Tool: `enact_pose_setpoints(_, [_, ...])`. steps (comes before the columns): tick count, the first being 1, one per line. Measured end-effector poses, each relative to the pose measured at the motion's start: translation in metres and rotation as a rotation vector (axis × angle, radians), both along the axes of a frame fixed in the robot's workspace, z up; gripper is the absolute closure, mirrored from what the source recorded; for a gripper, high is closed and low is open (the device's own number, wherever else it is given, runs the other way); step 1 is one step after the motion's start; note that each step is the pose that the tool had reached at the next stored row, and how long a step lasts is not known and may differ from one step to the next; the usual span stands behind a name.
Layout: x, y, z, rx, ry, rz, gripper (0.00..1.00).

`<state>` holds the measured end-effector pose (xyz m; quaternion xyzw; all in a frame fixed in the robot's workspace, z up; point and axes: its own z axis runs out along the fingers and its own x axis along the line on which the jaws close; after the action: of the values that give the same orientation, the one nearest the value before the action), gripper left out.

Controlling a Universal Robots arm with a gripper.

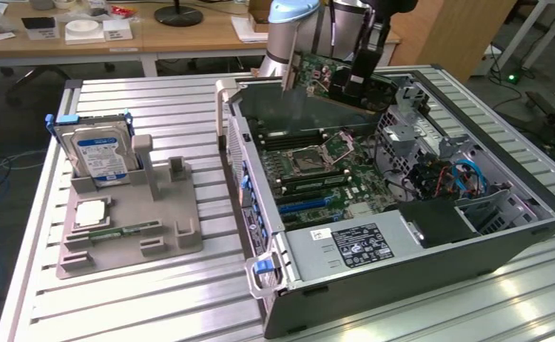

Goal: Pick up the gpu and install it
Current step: 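Insert the gpu into the slot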

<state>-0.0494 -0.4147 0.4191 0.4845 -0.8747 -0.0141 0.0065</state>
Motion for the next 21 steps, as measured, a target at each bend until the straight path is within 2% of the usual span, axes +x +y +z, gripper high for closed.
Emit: enact_pose_setpoints(21, [0.0001, -0.0003, -0.0003, 0.0001, 0.0000, 0.112, 0.73])
